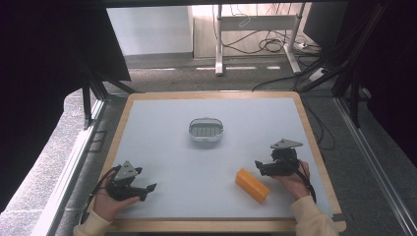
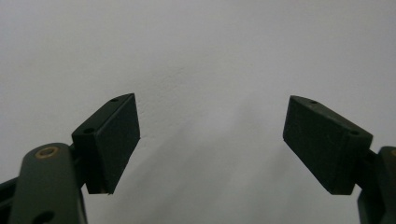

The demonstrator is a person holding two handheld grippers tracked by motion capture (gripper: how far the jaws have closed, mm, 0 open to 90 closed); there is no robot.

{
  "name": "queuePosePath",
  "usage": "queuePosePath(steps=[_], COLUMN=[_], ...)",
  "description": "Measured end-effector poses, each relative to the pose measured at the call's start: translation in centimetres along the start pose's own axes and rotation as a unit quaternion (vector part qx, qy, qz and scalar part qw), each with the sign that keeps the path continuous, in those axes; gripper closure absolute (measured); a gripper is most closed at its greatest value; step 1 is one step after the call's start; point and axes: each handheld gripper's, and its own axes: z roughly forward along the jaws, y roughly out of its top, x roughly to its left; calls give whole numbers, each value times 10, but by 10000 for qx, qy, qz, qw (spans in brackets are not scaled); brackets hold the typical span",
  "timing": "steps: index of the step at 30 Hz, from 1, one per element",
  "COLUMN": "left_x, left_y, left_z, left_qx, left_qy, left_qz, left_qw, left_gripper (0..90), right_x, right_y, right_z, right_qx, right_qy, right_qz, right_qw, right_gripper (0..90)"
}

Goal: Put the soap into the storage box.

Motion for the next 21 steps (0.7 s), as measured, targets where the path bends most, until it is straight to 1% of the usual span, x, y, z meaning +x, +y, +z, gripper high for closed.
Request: queuePosePath(steps=[2, 4, 6, 9, 11, 13, 16, 18, 21], left_x=[0, -1, -1, -1, -1, -1, -1, -1, -1], left_y=[-1, -2, -2, -4, -4, -4, -4, -4, -3], left_z=[1, 1, 0, -2, -4, -4, -3, -2, -2], left_qx=[16, 31, 38, -8, -69, -86, -58, -37, -50], left_qy=[-4, -17, -19, -33, -61, -76, -86, -91, -90], left_qz=[11, 32, 51, 54, 26, 46, 63, 75, 73], left_qw=[10000, 10000, 10000, 10000, 10000, 9999, 9999, 9999, 9999], left_gripper=[188, 188, 187, 188, 188, 188, 188, 188, 188], right_x=[-1, -2, -2, -3, -5, -6, -8, -10, -12], right_y=[-1, -3, -4, -5, -6, -7, -7, -6, -6], right_z=[-1, -3, -4, -7, -12, -15, -19, -21, -24], right_qx=[0, -74, -90, -103, -88, -89, -100, -102, -123], right_qy=[15, -25, -34, -29, -63, -95, -157, -103, -63], right_qz=[22, 20, 17, 30, 69, 102, 96, 140, 141], right_qw=[10000, 10000, 10000, 9999, 9999, 9999, 9998, 9998, 9998], right_gripper=[79, 94, 100, 101, 112, 125, 145, 151, 153])
